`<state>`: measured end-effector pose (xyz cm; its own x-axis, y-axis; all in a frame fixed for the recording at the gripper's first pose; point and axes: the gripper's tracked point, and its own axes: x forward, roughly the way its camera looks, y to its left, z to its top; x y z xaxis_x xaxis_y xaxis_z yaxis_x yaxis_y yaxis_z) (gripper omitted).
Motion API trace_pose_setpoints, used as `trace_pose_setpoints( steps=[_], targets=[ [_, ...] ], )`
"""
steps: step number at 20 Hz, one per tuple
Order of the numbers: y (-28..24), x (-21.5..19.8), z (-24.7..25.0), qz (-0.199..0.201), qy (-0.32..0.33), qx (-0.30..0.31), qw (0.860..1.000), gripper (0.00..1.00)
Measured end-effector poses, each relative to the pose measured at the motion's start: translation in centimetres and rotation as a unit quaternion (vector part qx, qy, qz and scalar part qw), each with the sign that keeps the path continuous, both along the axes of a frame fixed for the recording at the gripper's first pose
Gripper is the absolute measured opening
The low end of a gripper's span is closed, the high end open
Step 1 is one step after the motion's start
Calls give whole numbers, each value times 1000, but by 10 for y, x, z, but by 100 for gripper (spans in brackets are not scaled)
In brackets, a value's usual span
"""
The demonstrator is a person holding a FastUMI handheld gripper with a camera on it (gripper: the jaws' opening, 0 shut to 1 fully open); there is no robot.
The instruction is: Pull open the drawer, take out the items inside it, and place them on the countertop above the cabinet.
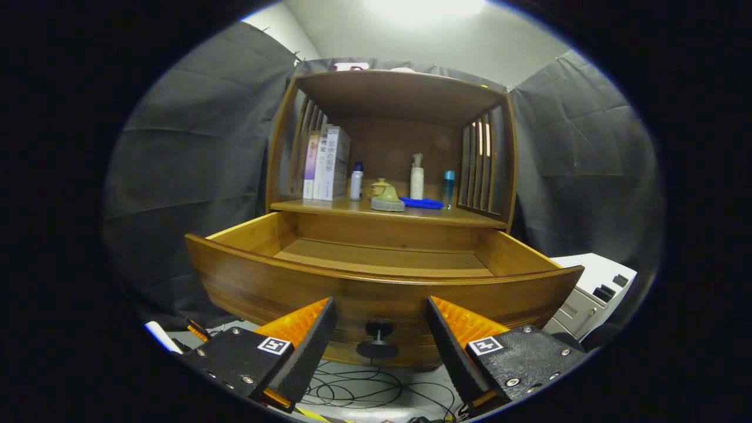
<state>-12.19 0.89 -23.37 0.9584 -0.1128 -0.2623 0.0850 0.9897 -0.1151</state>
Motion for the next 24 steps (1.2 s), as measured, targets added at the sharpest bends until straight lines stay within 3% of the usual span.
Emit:
trace_pose_setpoints(
  steps=[4, 24],
  targets=[
    [-3, 0, -12, -22, 19, 22, 999, 94],
    [-12, 36, -16, -2, 19, 22, 1000, 96]
  ],
)
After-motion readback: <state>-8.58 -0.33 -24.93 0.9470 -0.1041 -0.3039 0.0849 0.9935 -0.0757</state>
